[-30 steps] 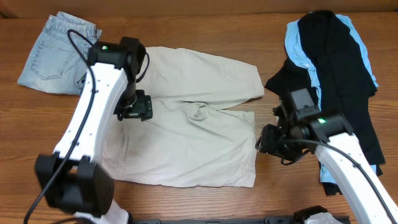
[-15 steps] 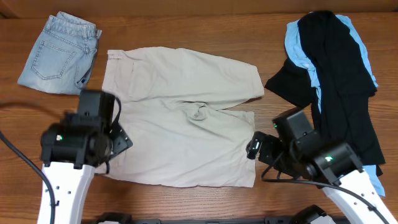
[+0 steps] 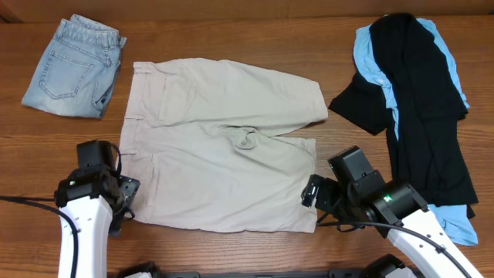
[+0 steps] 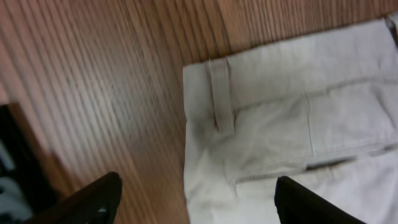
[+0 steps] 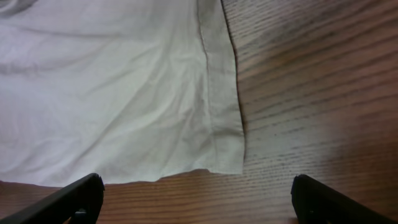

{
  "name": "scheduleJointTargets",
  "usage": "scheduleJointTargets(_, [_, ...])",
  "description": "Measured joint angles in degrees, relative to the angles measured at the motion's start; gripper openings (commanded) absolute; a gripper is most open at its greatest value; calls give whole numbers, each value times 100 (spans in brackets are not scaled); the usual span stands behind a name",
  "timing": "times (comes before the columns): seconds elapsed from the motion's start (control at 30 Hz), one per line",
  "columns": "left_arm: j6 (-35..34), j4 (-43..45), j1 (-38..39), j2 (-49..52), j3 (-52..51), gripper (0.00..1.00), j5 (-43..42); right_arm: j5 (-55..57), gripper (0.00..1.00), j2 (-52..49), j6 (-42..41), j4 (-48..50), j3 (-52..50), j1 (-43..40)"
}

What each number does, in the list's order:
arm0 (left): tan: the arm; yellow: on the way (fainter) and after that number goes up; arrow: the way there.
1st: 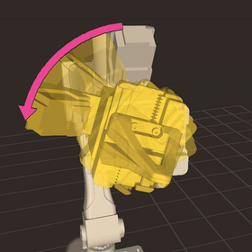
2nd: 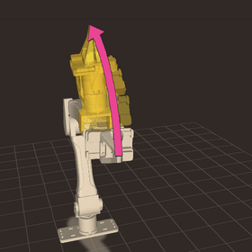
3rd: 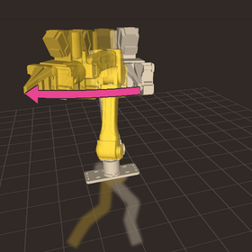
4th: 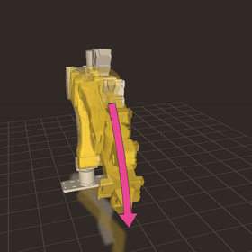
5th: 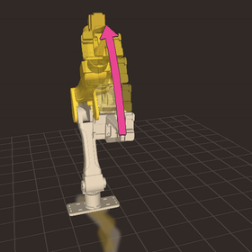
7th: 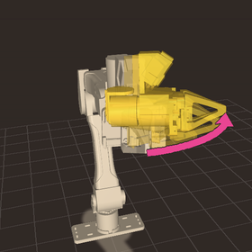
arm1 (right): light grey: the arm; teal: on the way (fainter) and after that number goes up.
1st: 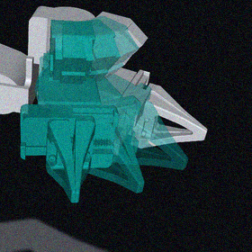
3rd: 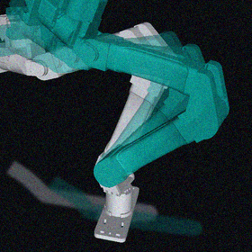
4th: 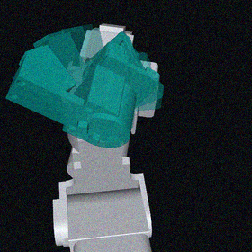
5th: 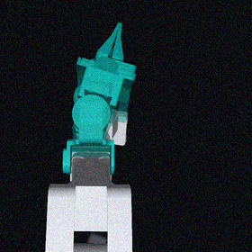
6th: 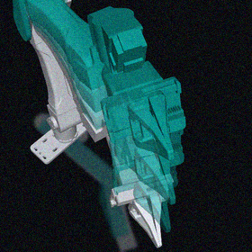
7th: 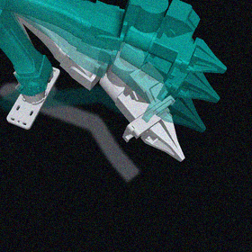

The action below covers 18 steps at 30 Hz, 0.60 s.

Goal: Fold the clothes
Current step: 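Move both grippers to the shorts' bottom hem corners, then grasp the bottom hem corners with both grippers and lift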

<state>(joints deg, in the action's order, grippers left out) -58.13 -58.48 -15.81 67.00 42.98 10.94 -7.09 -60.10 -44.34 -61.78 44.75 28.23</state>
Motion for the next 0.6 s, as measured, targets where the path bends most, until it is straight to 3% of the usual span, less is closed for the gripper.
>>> scheduleJointTargets(0.33, [170,994,-186,1154,-258,74,-4,-20,90,-120,74,455,-420,0])
scheduleJointTargets(0.6, [249,1300,-186,1932,-219,44,-46,-22,86,-638,42,704,-444,446])
